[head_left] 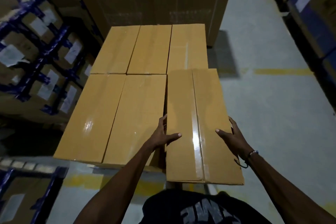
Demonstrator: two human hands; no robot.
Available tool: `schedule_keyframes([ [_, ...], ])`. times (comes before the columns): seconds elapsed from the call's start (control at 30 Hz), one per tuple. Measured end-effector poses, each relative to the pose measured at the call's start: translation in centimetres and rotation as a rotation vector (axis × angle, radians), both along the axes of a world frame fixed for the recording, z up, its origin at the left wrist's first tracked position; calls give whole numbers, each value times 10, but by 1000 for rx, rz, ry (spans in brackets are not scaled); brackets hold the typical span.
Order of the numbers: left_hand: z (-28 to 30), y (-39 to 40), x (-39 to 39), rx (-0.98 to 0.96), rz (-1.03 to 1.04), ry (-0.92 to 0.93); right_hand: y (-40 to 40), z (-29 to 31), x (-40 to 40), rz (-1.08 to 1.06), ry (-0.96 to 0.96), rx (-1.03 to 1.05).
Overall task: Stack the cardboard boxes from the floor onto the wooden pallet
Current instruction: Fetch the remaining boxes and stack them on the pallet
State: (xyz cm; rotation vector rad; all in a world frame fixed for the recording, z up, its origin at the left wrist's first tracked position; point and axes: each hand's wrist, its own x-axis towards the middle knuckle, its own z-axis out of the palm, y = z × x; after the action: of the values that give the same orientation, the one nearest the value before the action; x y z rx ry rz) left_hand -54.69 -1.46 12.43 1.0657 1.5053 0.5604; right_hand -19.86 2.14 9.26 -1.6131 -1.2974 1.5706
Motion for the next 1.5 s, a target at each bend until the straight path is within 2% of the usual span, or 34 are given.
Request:
schedule_keyframes([
  [0.17, -20, 17, -35, -13, -80, 18, -8, 16, -46, -116, 2, -74],
  [0.43, -59, 38, -56, -20, -220, 273, -5, -10, -61, -171, 33, -123],
  [1.03, -117, 29, -56, 70, -178, 429, 23, -63, -61, -137, 15, -262],
  [1.5, -126, 25, -43, 125, -110, 516, 31, -77, -64, -93, -52, -279],
])
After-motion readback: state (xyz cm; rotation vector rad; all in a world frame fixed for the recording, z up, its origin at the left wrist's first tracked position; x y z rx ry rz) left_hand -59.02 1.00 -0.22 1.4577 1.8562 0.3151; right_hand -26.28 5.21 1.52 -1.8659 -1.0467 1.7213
